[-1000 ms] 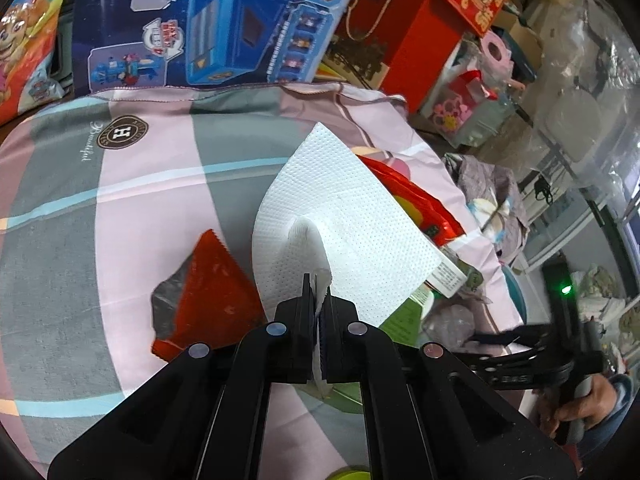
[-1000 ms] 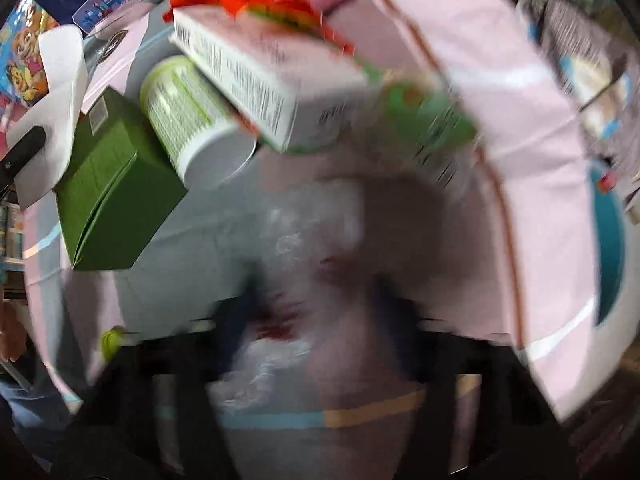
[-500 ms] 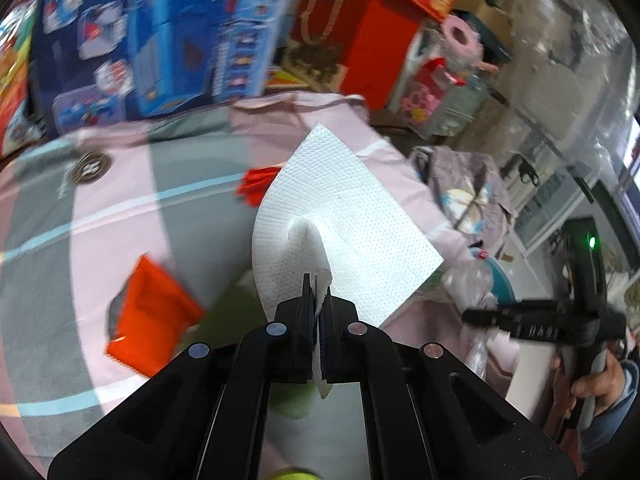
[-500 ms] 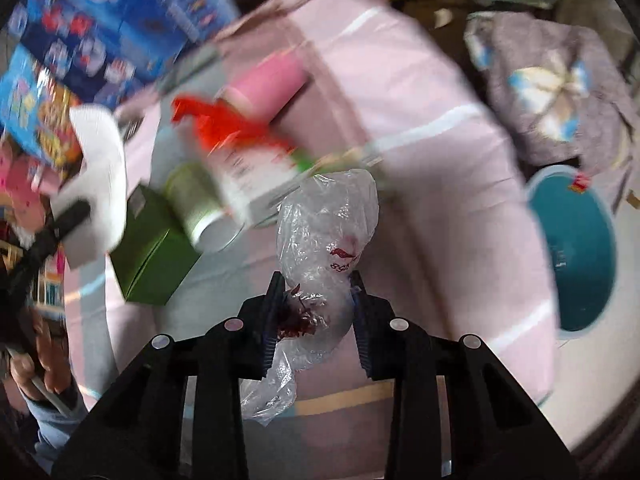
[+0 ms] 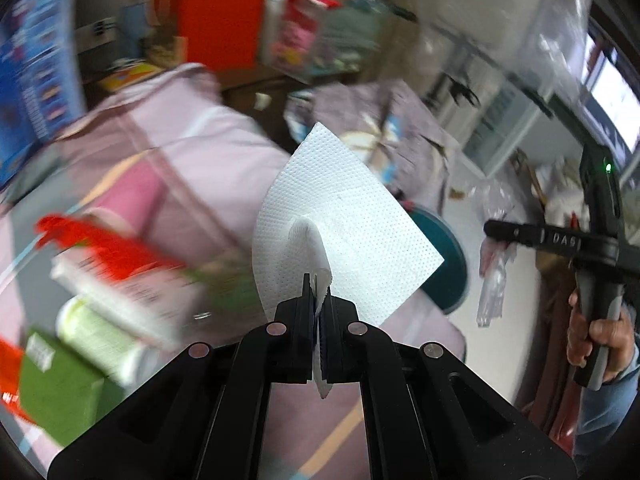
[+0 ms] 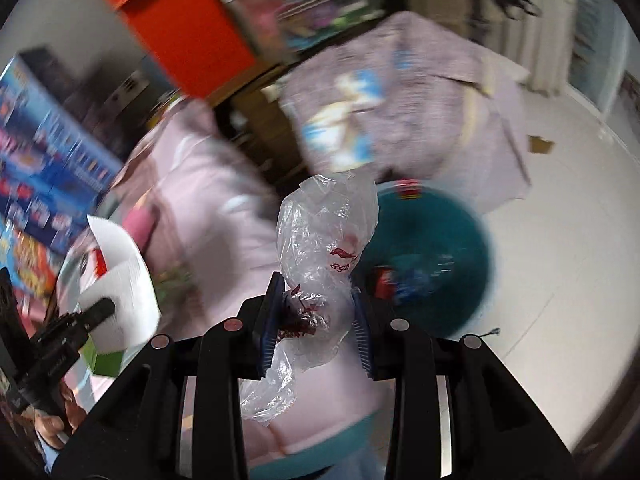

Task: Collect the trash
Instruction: 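Carry napkin and plastic bag over the teal bin and release both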

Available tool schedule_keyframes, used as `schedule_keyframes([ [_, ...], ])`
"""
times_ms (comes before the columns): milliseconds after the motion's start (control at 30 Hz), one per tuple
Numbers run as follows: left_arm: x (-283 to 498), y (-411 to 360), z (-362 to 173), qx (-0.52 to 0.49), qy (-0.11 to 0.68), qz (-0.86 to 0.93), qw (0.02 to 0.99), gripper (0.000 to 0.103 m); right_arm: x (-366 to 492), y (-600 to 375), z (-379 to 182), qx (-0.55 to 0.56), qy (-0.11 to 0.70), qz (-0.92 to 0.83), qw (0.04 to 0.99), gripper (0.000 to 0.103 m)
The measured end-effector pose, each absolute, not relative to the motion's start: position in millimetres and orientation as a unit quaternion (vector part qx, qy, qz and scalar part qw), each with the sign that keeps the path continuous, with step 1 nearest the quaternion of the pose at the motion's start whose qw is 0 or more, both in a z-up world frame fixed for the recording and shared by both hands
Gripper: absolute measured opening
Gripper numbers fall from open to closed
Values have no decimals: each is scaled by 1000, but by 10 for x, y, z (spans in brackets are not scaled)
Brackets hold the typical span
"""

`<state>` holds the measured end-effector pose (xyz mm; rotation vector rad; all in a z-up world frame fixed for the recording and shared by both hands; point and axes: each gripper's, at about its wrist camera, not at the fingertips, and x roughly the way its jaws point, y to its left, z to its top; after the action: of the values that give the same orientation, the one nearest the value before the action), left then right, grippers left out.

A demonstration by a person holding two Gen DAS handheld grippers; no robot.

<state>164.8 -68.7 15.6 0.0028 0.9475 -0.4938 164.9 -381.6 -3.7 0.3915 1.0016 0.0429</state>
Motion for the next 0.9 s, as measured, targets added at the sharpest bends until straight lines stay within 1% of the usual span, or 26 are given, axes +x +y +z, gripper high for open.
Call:
schedule_keyframes([
  [200,1830,-1651,-91,52,476,-272,835,3,1642,-4483,-271,228,473,-22,851,32],
  [300,1931,-2001,-245,70,491,-283,821,3,1672,-4706,-406,241,478,-31,844,32],
  [533,2117,-2553,-622,100,524,-295,793,4,1759,-4927,-687,250,498,-41,829,32],
  [600,2156,-2645,-697,98,534,-297,786,6,1801,-4950,-767,251,505,-41,825,32],
  [633,2180,-2681,-731,96,539,-298,782,15,1806,-4950,-791,252,507,-40,824,32],
  [667,2207,-2713,-761,97,540,-297,781,27,1824,-4952,-819,253,509,-39,822,32],
  [700,2208,-2722,-775,99,540,-295,782,35,1839,-4955,-837,253,510,-38,821,32],
  [733,2210,-2727,-778,103,535,-291,786,51,1857,-4954,-862,254,512,-37,820,32],
  [767,2199,-2720,-772,106,531,-288,790,60,1870,-4948,-873,255,513,-36,819,32],
  [900,2204,-2635,-750,99,527,-282,795,73,1921,-4920,-905,252,518,-34,817,32],
])
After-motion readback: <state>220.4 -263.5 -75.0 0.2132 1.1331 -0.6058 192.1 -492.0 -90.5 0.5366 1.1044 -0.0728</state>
